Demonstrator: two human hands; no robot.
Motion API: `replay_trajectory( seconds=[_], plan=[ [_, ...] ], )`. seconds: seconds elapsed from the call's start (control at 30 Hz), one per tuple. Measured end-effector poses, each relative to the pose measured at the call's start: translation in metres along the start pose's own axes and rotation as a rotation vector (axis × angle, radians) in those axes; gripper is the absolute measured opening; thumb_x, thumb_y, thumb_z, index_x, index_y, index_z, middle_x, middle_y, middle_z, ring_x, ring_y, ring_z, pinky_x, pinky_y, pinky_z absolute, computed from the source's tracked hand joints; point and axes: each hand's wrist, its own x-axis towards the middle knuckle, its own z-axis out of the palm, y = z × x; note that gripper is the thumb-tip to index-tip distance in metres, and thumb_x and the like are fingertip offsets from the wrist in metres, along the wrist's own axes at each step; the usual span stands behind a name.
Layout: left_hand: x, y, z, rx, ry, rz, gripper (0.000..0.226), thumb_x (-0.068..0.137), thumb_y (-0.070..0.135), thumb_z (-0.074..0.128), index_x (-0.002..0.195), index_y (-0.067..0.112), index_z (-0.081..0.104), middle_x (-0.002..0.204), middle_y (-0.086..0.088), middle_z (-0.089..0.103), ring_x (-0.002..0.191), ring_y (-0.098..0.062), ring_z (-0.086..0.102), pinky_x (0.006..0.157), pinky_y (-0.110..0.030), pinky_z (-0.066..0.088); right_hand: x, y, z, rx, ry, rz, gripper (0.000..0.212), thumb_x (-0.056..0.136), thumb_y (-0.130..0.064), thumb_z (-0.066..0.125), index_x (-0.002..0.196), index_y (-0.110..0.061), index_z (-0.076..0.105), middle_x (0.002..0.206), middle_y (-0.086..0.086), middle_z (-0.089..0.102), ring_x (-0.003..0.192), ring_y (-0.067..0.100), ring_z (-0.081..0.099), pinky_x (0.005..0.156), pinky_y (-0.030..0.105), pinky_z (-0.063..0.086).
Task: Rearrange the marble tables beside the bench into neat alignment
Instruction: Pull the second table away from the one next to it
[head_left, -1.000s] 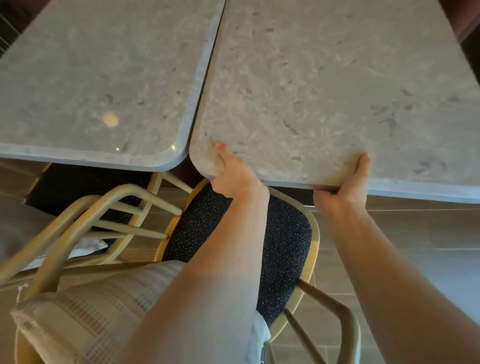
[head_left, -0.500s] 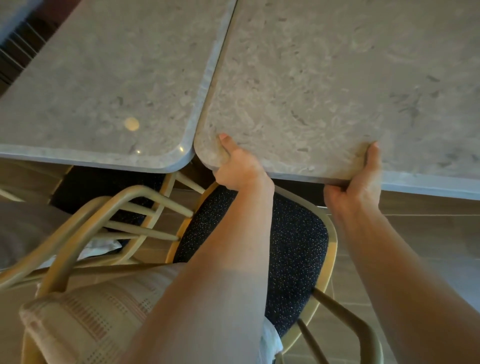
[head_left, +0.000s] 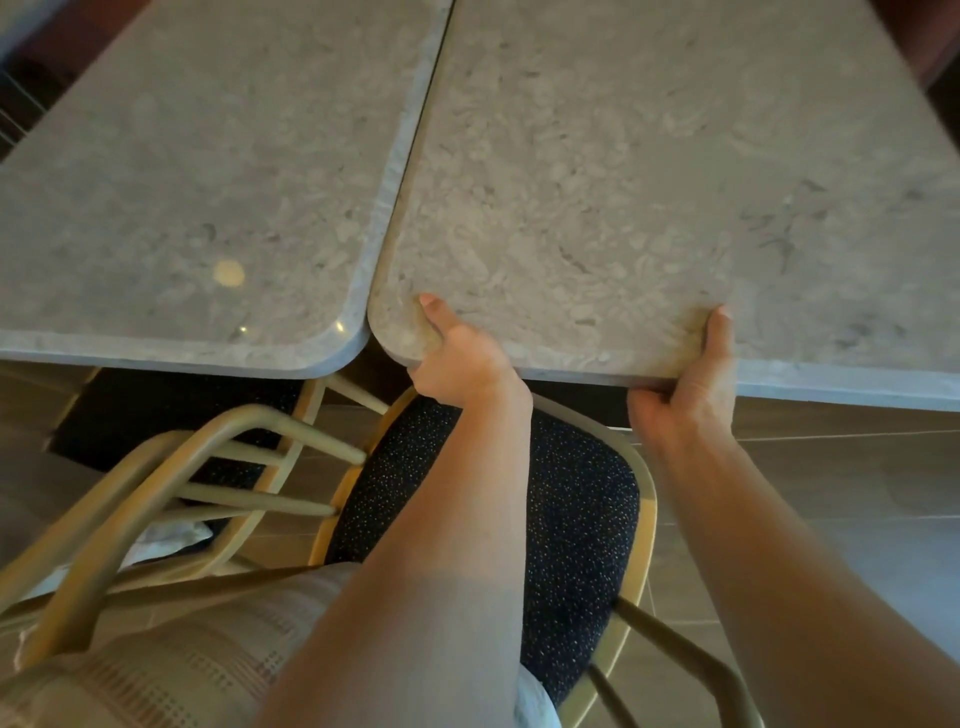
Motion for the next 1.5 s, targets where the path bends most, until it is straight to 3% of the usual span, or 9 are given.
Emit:
replay_trajectory(
  seconds=[0.07, 0.17, 0.27, 0.63, 0.73, 0.87, 1.1, 1.33, 1.5],
  plan=[
    [0.0, 0.001, -0.002, 0.007, -0.021, -0.011, 0.056, 0.086, 0.051, 0.082, 0.122, 0.014, 0.061, 0.1, 0.005, 0.072, 0.083, -0.01, 0.072, 0.056, -0.015, 0.057, 0.0, 0.0, -0.002, 0.003, -0.026, 0.0, 0.046, 0.086, -0.046, 0.084, 0.119, -0.018, 0.072, 0.107, 0.002, 0.083, 0.097, 0.023, 0.081, 0.096, 0.045, 0.063],
    [0.0, 0.001, -0.006, 0.026, -0.085, -0.066, 0.064, 0.086, 0.053, 0.082, 0.128, 0.01, 0.062, 0.113, -0.003, 0.074, 0.098, -0.022, 0.075, 0.085, -0.038, 0.066, -0.003, -0.002, -0.005, -0.015, -0.058, 0.017, 0.044, 0.086, -0.041, 0.085, 0.12, -0.016, 0.069, 0.103, 0.003, 0.083, 0.095, 0.023, 0.081, 0.095, 0.045, 0.063],
    [0.0, 0.004, -0.011, 0.047, -0.129, -0.137, 0.067, 0.085, 0.054, 0.083, 0.13, 0.01, 0.062, 0.116, -0.005, 0.073, 0.102, -0.026, 0.075, 0.092, -0.044, 0.064, -0.005, -0.005, -0.006, -0.019, -0.047, 0.032, 0.044, 0.085, -0.036, 0.087, 0.119, -0.015, 0.067, 0.103, 0.004, 0.083, 0.096, 0.024, 0.081, 0.094, 0.046, 0.063],
    [0.003, 0.012, -0.04, 0.102, -0.27, -0.207, 0.049, 0.086, 0.045, 0.085, 0.111, 0.01, 0.064, 0.103, -0.003, 0.073, 0.09, -0.018, 0.072, 0.091, -0.04, 0.064, -0.013, -0.007, -0.019, -0.001, -0.105, 0.012, 0.038, 0.086, -0.025, 0.087, 0.113, -0.012, 0.064, 0.088, 0.008, 0.083, 0.08, 0.026, 0.082, 0.079, 0.047, 0.067],
    [0.002, 0.008, -0.049, 0.097, -0.282, -0.208, 0.038, 0.086, 0.043, 0.086, 0.091, 0.012, 0.064, 0.098, -0.005, 0.075, 0.087, -0.02, 0.074, 0.083, -0.039, 0.065, -0.014, -0.008, -0.027, -0.02, -0.103, 0.011, 0.041, 0.083, -0.027, 0.089, 0.111, -0.014, 0.063, 0.079, 0.006, 0.082, 0.075, 0.024, 0.081, 0.08, 0.048, 0.067],
    [-0.004, 0.012, -0.05, 0.117, -0.261, -0.198, 0.037, 0.088, 0.045, 0.084, 0.088, 0.014, 0.062, 0.095, -0.004, 0.074, 0.085, -0.019, 0.073, 0.074, -0.035, 0.063, -0.015, -0.009, -0.027, -0.021, -0.119, 0.026, 0.038, 0.086, -0.028, 0.087, 0.113, -0.014, 0.065, 0.082, 0.005, 0.082, 0.078, 0.023, 0.082, 0.081, 0.046, 0.067],
    [-0.002, 0.009, -0.042, 0.159, -0.195, -0.146, 0.039, 0.088, 0.054, 0.08, 0.087, 0.021, 0.059, 0.095, 0.0, 0.072, 0.088, -0.017, 0.073, 0.088, -0.041, 0.065, -0.006, -0.007, -0.025, -0.026, -0.1, 0.011, 0.041, 0.084, -0.029, 0.088, 0.115, -0.014, 0.066, 0.086, 0.004, 0.082, 0.082, 0.023, 0.082, 0.086, 0.045, 0.066],
    [0.004, 0.005, -0.036, 0.175, -0.132, -0.086, 0.043, 0.084, 0.057, 0.083, 0.077, 0.022, 0.057, 0.082, 0.006, 0.068, 0.073, -0.009, 0.069, 0.059, -0.021, 0.055, -0.006, -0.003, -0.021, -0.045, -0.075, -0.002, 0.038, 0.084, -0.03, 0.088, 0.111, -0.015, 0.066, 0.084, 0.002, 0.082, 0.079, 0.021, 0.082, 0.086, 0.044, 0.066],
    [0.012, 0.006, -0.035, 0.165, -0.127, -0.092, 0.046, 0.081, 0.059, 0.084, 0.078, 0.021, 0.059, 0.083, 0.004, 0.071, 0.073, -0.01, 0.071, 0.057, -0.02, 0.052, -0.007, -0.001, -0.018, -0.074, -0.059, -0.016, 0.037, 0.086, -0.031, 0.087, 0.111, -0.015, 0.065, 0.085, 0.002, 0.082, 0.08, 0.021, 0.082, 0.087, 0.045, 0.066]
  ],
)
